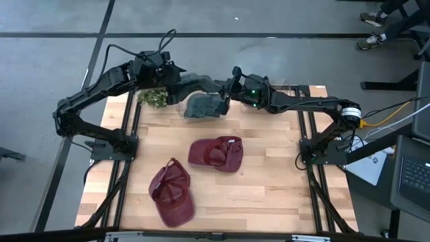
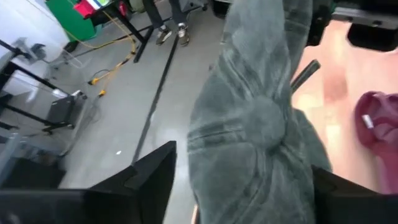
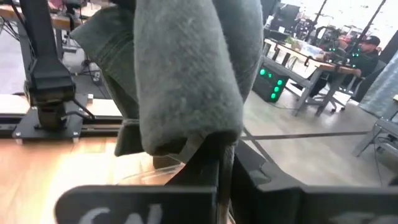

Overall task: Pick & Place hat
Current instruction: Put the gray cap on the gray cap in the left transparent bin

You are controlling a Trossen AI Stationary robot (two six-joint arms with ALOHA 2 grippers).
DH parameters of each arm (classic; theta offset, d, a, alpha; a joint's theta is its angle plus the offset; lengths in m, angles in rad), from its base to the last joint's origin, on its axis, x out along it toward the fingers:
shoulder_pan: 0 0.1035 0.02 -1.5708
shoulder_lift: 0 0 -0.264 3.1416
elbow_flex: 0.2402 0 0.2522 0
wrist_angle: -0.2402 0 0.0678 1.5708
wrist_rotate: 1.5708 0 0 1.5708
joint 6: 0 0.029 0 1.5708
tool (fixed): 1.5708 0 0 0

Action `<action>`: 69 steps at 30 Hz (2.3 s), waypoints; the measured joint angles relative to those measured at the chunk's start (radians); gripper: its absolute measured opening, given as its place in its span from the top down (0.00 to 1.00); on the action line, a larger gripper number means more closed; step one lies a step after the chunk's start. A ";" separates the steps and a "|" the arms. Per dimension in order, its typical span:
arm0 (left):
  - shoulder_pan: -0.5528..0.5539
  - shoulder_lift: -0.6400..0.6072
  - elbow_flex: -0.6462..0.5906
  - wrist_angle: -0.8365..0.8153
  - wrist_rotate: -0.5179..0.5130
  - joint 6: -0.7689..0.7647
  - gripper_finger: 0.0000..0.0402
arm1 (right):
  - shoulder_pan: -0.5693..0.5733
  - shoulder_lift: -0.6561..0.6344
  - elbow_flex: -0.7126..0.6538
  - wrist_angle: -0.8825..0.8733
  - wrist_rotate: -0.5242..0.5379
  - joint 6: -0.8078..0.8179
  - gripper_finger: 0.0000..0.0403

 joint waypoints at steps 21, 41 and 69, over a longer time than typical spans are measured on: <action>0.028 0.001 -0.001 0.000 0.147 -0.076 0.99 | 0.000 -0.008 0.000 0.018 -0.009 0.023 0.74; -0.021 0.127 -0.001 0.070 -0.155 -0.136 0.99 | 0.005 -0.247 0.002 -0.376 0.063 0.135 0.29; 0.038 0.277 -0.001 0.233 -0.180 -0.288 0.99 | 0.006 -0.260 0.001 -0.472 0.063 0.205 0.29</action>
